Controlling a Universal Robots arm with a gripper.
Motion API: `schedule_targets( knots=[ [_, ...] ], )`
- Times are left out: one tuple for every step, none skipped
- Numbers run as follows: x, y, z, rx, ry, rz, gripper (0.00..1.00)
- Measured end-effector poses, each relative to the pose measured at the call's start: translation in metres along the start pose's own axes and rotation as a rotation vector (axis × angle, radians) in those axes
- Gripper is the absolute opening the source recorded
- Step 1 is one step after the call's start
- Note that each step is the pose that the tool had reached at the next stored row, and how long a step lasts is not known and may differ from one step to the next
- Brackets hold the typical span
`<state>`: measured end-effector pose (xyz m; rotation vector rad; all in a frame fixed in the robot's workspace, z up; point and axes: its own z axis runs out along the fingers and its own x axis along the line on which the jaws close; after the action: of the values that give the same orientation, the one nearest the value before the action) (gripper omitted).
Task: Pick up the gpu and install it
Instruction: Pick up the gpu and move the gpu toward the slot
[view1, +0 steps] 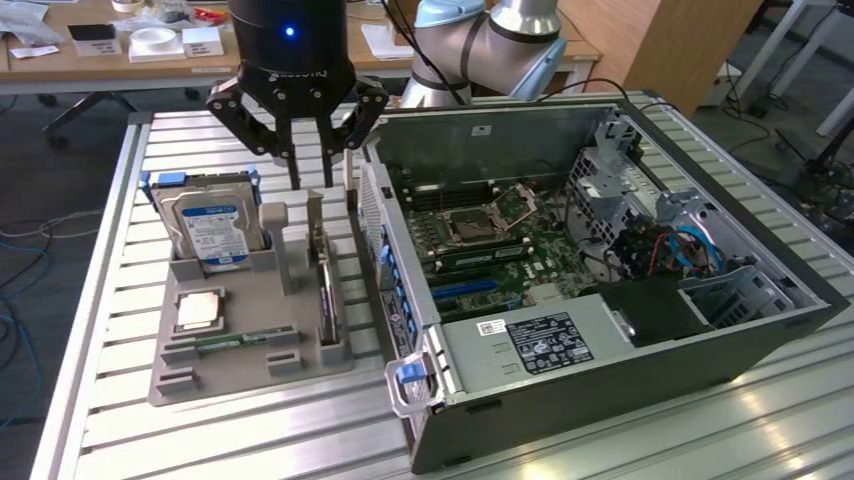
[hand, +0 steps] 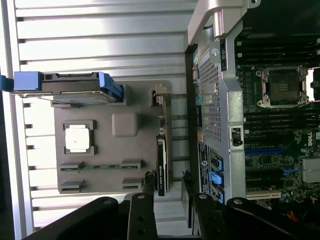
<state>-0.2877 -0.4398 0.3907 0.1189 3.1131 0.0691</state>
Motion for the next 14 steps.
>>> schedule_targets(
  knots=[
    [0.000, 0.0000, 0.0000, 0.0000, 0.0000, 0.000, 0.36],
    [0.000, 0.0000, 0.0002, 0.0001, 0.0001, 0.000, 0.36],
    [0.000, -0.0001, 0.0011, -0.0001, 0.0000, 0.000, 0.36],
    [0.000, -0.0001, 0.0026, -0.0001, -0.0001, 0.000, 0.36],
    [0.000, -0.0002, 0.0043, 0.0000, 0.0000, 0.000, 0.36],
    [0.000, -0.0003, 0.0061, 0.0000, 0.0001, 0.000, 0.36],
    [0.000, -0.0003, 0.0079, -0.0001, 0.0000, 0.000, 0.36],
    [0.000, -0.0005, 0.0099, -0.0001, 0.0000, 0.000, 0.36],
    [0.000, -0.0005, 0.0117, -0.0001, -0.0001, 0.000, 0.36],
    [0.000, -0.0006, 0.0135, -0.0001, -0.0001, 0.000, 0.36],
    [0.000, -0.0007, 0.0153, 0.0000, 0.0000, 0.000, 0.36],
    [0.000, -0.0008, 0.0171, 0.0000, 0.0000, 0.000, 0.36],
    [0.000, -0.0009, 0.0189, -0.0001, -0.0001, 0.000, 0.36],
    [0.001, -0.0009, 0.0206, 0.0000, 0.0000, 0.000, 0.36]
  ],
)
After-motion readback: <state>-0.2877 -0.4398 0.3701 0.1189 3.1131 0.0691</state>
